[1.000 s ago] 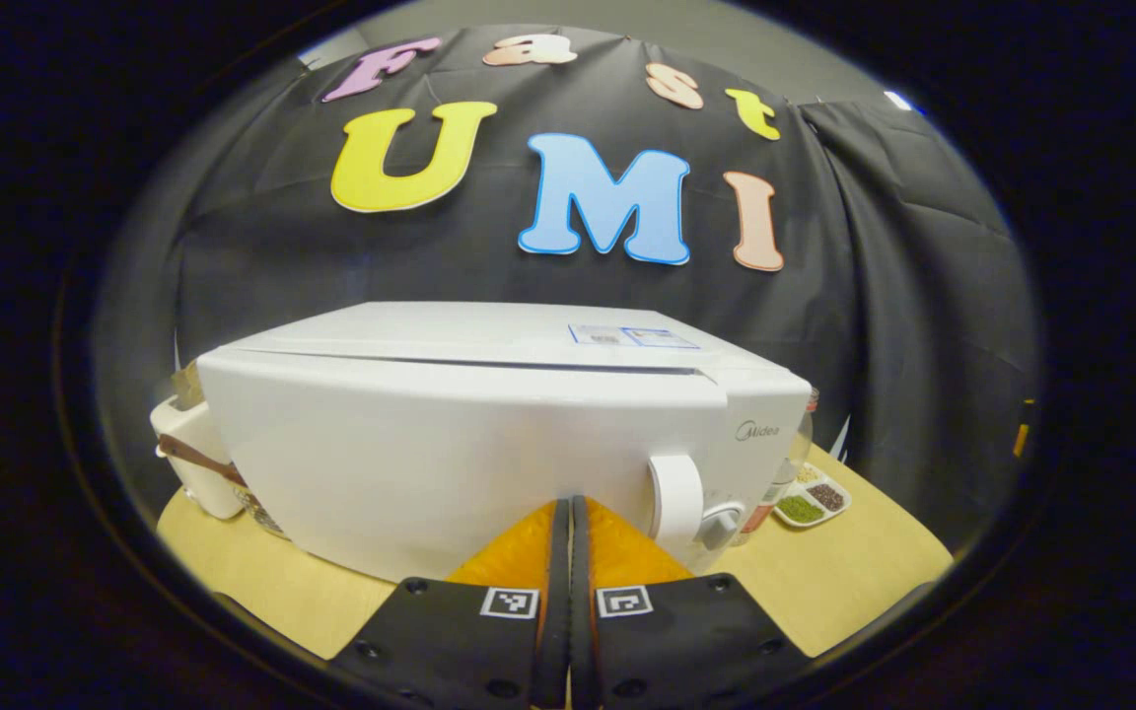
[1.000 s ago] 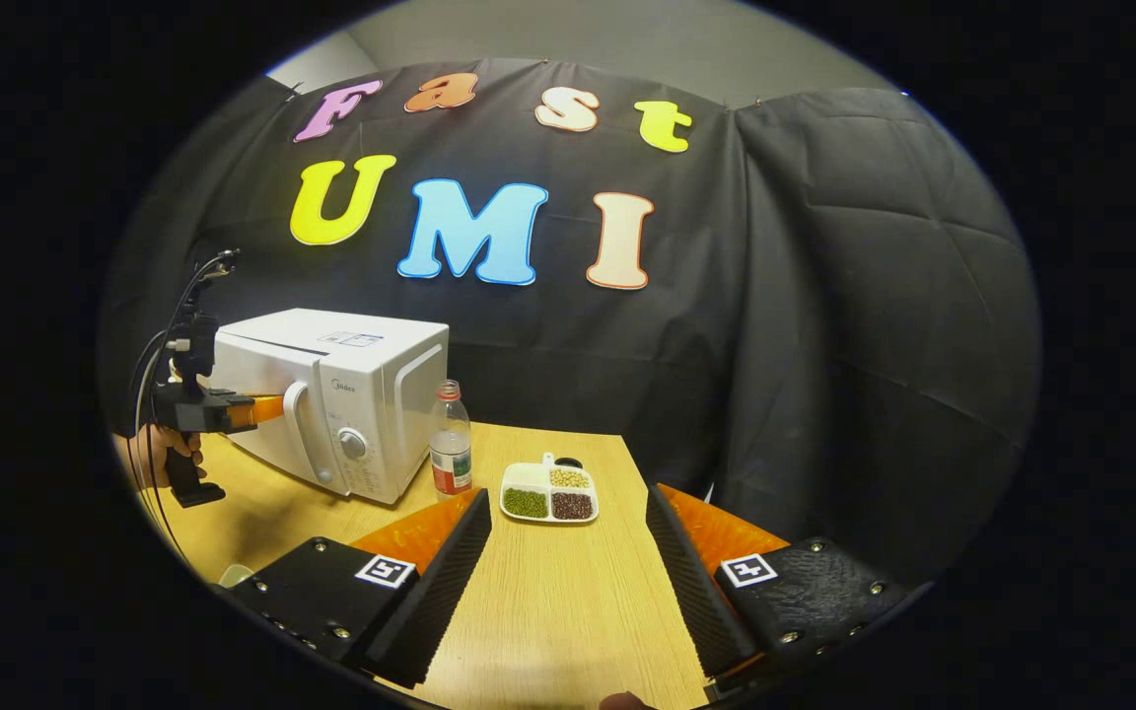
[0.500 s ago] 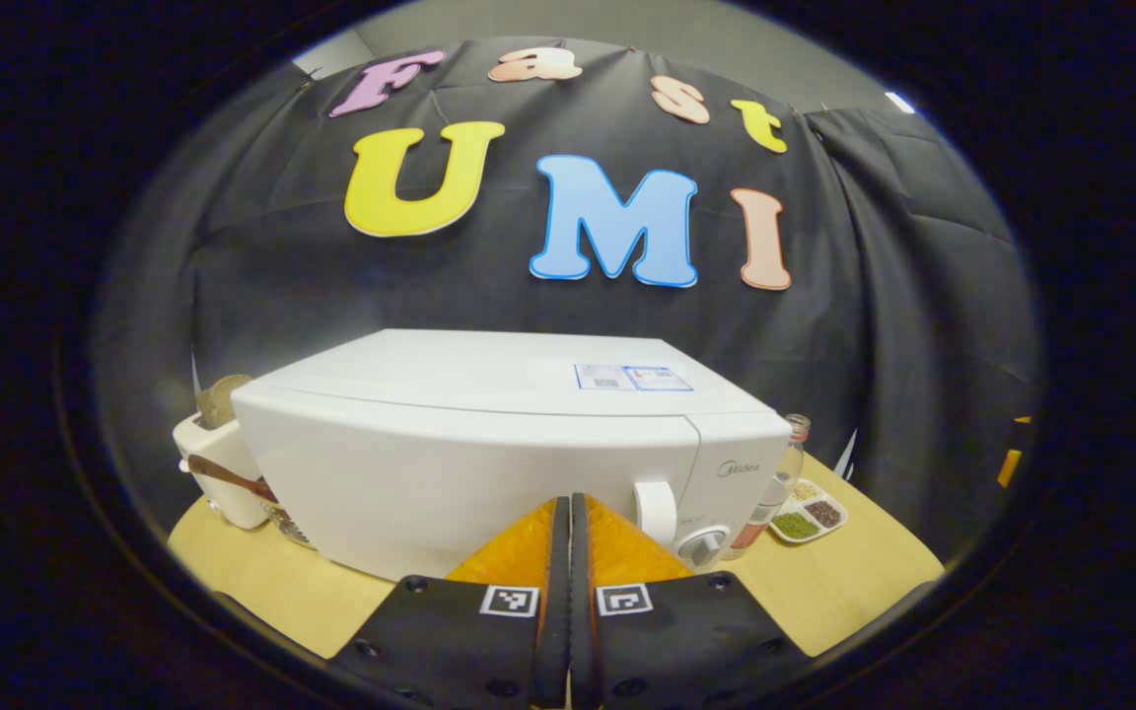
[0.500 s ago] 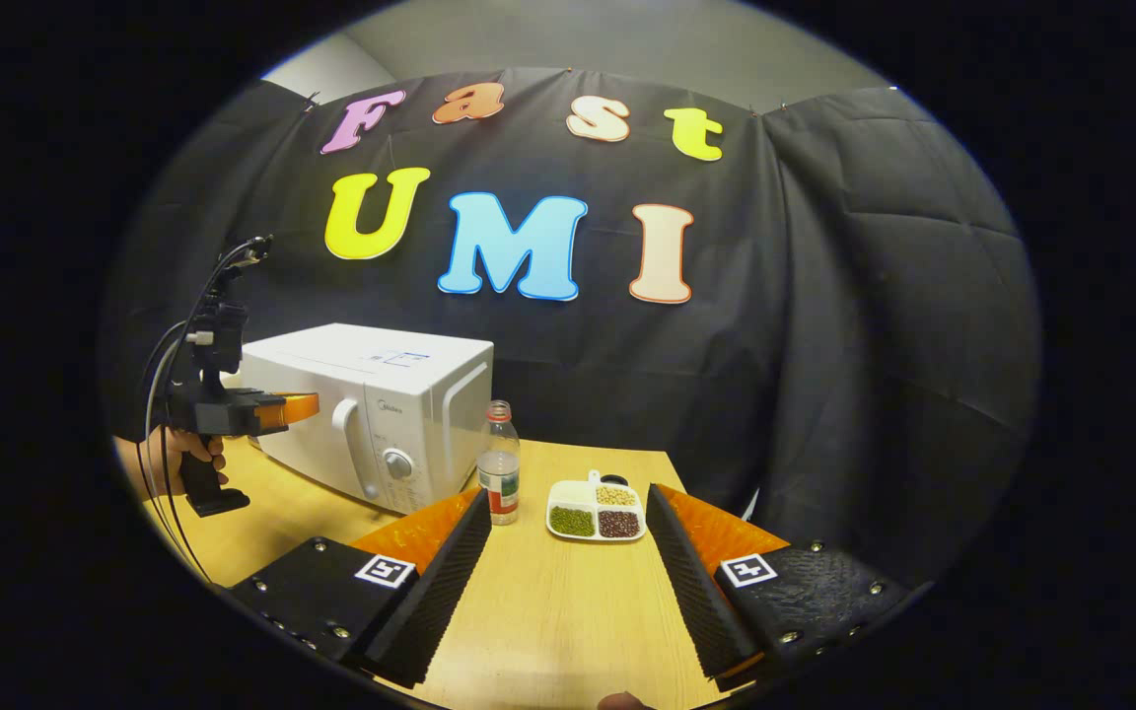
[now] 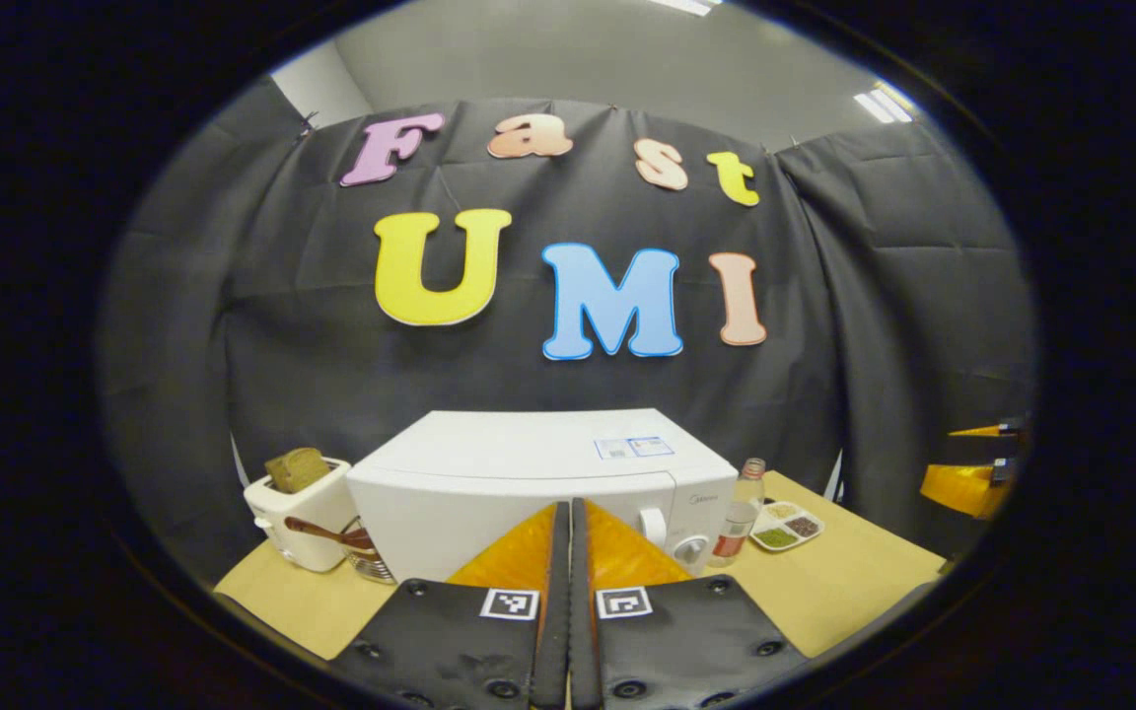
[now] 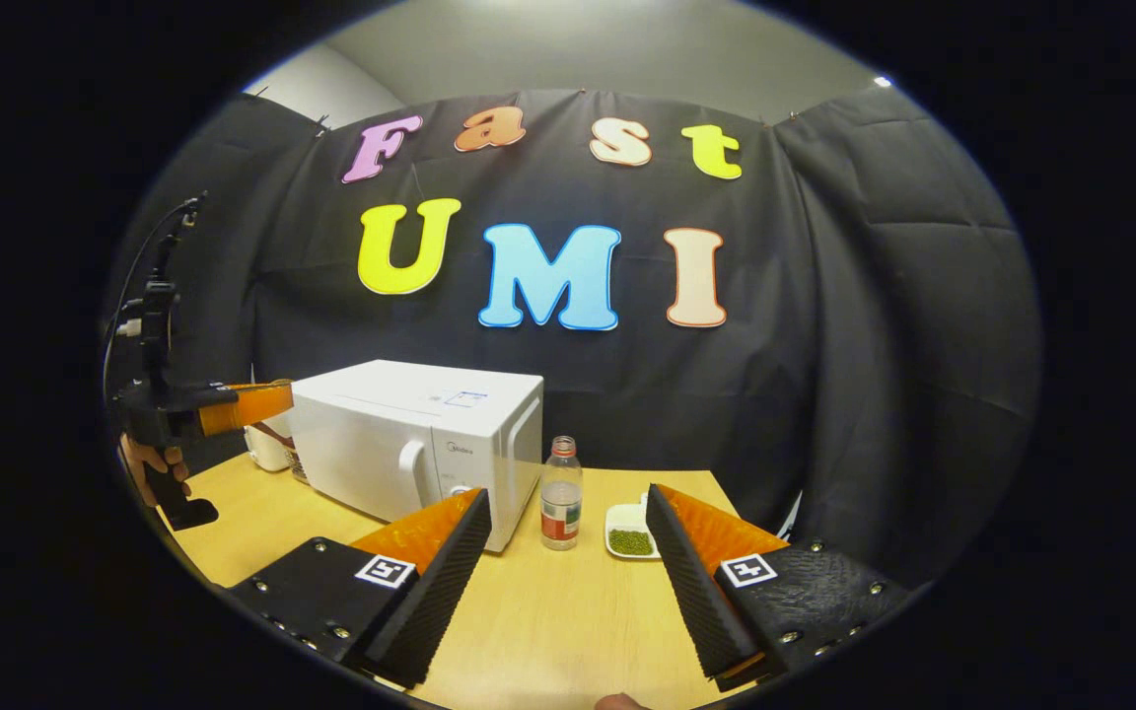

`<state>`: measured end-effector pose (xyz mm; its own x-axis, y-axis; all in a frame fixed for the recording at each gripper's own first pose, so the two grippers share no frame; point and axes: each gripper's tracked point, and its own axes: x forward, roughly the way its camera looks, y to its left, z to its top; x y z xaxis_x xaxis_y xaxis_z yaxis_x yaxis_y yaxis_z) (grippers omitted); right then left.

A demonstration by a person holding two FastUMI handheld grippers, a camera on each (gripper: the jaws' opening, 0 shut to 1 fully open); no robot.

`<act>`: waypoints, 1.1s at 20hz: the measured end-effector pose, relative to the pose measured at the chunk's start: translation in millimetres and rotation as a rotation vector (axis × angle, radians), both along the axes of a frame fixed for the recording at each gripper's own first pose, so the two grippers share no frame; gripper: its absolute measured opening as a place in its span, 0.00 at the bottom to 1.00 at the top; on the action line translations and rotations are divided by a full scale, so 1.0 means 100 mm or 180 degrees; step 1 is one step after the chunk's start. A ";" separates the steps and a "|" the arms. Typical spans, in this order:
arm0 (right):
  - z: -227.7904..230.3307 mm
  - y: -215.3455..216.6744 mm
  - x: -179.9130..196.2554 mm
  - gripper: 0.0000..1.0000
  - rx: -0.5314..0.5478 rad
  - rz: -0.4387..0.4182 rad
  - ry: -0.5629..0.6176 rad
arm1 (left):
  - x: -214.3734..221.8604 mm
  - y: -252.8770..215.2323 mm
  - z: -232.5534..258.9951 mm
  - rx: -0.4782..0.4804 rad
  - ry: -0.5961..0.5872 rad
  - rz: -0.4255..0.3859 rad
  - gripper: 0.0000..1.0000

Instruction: Open the microwave oven with the left hand, put the food in, and close the microwave oven.

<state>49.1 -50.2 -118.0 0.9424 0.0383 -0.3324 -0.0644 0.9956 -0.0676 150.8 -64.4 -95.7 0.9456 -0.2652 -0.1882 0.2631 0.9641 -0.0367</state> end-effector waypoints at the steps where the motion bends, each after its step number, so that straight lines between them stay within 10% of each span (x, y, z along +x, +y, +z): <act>1: 0.02 0.06 -0.02 0.97 0.0003 0.0016 -0.0022 | -0.08 0.10 0.07 0.0025 -0.0040 0.0026 0.07; 10: 0.30 0.39 -0.13 0.96 0.0062 -0.0102 -0.0381 | -0.70 0.75 0.32 0.0058 -0.0194 0.0191 0.09; 16: 0.34 0.53 -0.24 0.96 -0.0021 -0.0133 -0.0458 | -0.81 0.93 0.33 -0.0002 -0.0241 0.0305 0.92; 22: 0.40 0.60 -0.31 0.96 -0.0060 -0.0172 -0.0521 | -0.86 1.08 0.33 -0.0050 -0.0313 0.0354 0.97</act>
<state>18.2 10.1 -78.3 0.9845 -0.0187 -0.1746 0.0026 0.9958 -0.0916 64.5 43.2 -62.2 0.9830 -0.1599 -0.0900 0.1577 0.9870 -0.0313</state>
